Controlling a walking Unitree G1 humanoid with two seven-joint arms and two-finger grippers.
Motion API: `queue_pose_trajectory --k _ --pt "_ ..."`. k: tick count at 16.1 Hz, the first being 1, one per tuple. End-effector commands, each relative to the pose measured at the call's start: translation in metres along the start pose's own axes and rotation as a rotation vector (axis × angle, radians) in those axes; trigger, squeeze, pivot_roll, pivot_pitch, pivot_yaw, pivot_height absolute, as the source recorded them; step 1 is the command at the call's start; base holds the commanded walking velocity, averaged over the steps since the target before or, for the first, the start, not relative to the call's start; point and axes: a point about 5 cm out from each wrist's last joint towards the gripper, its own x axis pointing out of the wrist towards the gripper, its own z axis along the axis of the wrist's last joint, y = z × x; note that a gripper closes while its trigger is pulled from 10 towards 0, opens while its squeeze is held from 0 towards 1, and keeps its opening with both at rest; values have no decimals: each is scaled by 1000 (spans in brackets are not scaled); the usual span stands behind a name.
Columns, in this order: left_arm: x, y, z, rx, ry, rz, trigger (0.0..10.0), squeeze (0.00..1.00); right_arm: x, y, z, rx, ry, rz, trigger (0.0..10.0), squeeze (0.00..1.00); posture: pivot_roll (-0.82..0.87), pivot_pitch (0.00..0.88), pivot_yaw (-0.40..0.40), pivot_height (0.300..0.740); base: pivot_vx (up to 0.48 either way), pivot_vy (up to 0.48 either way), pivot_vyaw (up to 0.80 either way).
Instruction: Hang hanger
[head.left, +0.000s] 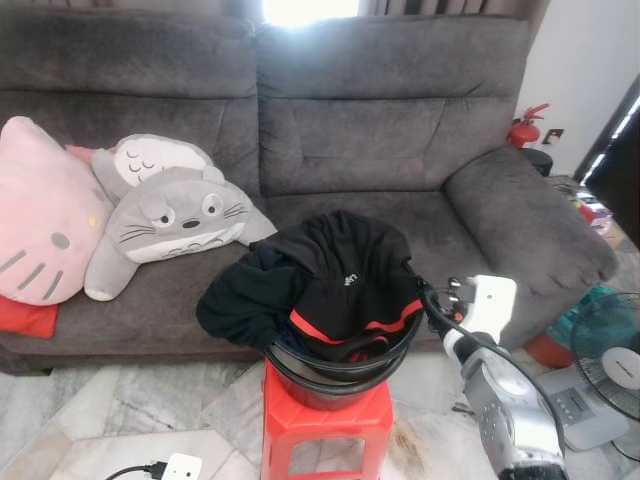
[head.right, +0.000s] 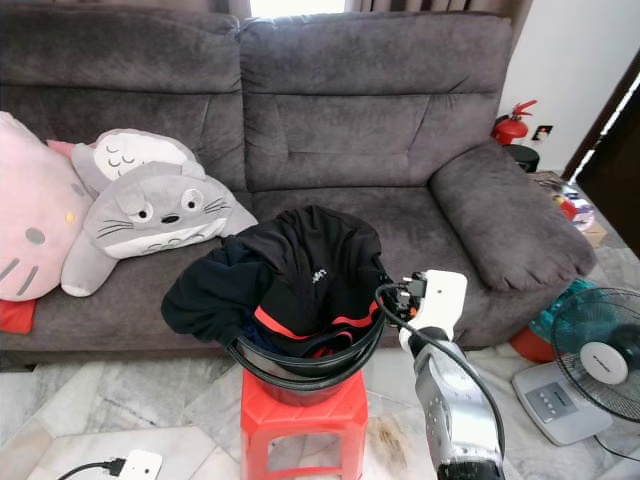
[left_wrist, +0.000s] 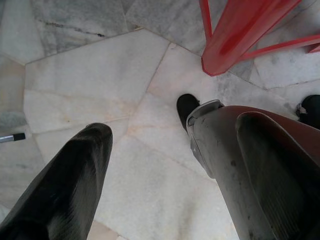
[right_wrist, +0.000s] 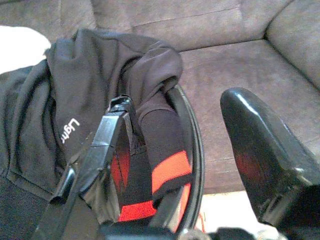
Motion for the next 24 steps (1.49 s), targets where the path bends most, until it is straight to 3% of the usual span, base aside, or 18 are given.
queue_pose_trajectory --k 1,9,17,18,19,24 --pt "-2 -3 -8 10 36 -11 10000 0 2 -3 -5 -22 44 -13 10000 0 -111 31 -44 740 0 0 0" --pt "-2 -3 -9 10 37 -12 10000 0 21 -8 -3 -108 108 13 10000 0 -103 30 -45 740 0 0 0" --pt "-2 -3 -9 8 40 -11 10000 0 25 -3 -9 -190 146 74 10000 0 -100 33 -46 740 0 0 0" --pt "-2 -4 -9 8 41 -15 10000 0 25 -3 -10 -197 151 83 2745 0 -103 35 -46 740 0 0 0" --pt "-2 -4 -10 8 41 -17 10000 0 25 -3 -11 -225 156 87 0 0 -103 35 -46 740 0 0 0" --pt "-2 -5 -10 6 43 -22 10000 0 24 -2 -14 -241 164 98 0 0 -100 34 -48 740 0 0 0"
